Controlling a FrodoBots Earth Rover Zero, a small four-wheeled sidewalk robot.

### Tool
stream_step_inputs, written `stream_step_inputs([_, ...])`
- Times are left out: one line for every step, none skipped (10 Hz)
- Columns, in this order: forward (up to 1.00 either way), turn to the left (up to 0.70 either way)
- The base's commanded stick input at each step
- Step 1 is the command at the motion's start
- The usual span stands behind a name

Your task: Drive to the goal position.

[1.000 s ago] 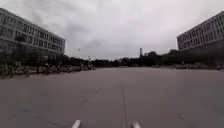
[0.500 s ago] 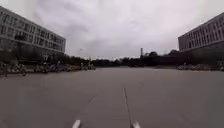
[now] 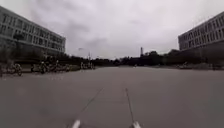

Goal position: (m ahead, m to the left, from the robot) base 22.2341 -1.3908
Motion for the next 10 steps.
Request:
stream_step_inputs([0.0, 0.0])
stream_step_inputs([0.0, 0.0])
stream_step_inputs([0.0, 0.0])
stream_step_inputs([0.0, 0.0])
stream_step_inputs([0.0, 0.0])
stream_step_inputs([0.0, 0.0])
stream_step_inputs([0.0, 0.0])
stream_step_inputs([0.0, 0.0])
stream_step_inputs([0.0, 0.0])
stream_step_inputs([0.22, 0.0])
